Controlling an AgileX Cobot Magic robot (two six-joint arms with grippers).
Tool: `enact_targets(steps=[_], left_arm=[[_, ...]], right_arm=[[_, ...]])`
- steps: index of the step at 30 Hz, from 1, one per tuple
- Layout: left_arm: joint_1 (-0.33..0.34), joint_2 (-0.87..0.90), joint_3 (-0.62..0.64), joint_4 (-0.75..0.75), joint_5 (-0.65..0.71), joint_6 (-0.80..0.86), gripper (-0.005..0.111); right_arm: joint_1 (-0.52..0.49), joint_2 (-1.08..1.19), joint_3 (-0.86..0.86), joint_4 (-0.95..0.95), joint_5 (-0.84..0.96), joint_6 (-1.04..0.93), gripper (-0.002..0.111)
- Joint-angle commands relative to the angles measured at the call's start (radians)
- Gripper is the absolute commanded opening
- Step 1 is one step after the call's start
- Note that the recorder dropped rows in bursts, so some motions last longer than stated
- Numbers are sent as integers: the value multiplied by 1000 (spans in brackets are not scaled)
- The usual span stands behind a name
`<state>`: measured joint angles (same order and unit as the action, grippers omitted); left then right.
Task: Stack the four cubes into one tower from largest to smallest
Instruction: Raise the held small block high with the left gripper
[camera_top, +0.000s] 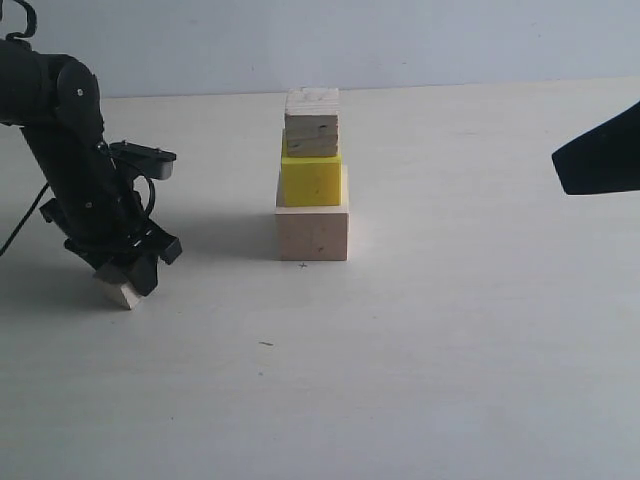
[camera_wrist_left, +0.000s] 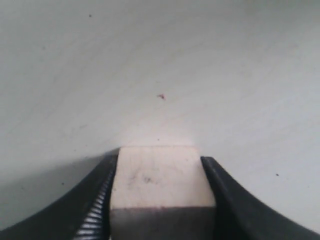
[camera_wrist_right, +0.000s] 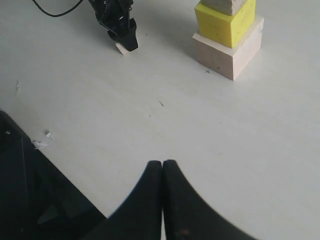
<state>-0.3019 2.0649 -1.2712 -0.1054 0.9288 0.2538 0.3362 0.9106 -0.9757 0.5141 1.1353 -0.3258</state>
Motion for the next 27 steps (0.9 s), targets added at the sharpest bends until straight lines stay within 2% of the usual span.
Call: enact_targets(steps=[1, 7, 9, 12, 13, 14, 15, 16, 17, 18, 20, 22, 27], left_arm=[[1, -11, 3, 5, 4, 9, 0], [1, -93, 3, 1, 11, 54, 0], [1, -150, 3, -14, -24, 99, 0], [3, -290, 3, -129, -139, 304, 0], [11, -321, 3, -193, -181, 373, 0], [34, -366, 3, -398, -249, 525, 0], [53, -383, 3, -550, -262, 642, 0], [100, -396, 3, -856, -216, 889, 0], [126, -396, 3, -1022, -151, 1026, 0], [168, -381, 3, -1288, -9, 1236, 0], [213, -352, 3, -1512, 187, 1417, 0], [222, -332, 3, -1577, 292, 1542, 0], [183, -298, 3, -1572, 292, 1651, 0]], right_arm=[[1, -4, 3, -3, -3, -8, 0], [1, -4, 3, -3, -1, -8, 0], [1, -4, 3, -3, -1, -8, 0], [1, -4, 3, -3, -1, -8, 0], [1, -4, 3, -3, -1, -8, 0], [1, -4, 3, -3, -1, -8, 0], [1, -4, 3, -3, -1, -8, 0], [1, -4, 3, -3, 2, -8, 0], [1, -4, 3, -3, 4, -8, 0], [1, -4, 3, -3, 8, -8, 0], [1, -4, 3, -3, 8, -8, 0], [1, -4, 3, 6, 9, -8, 0], [1, -4, 3, 8, 7, -8, 0]])
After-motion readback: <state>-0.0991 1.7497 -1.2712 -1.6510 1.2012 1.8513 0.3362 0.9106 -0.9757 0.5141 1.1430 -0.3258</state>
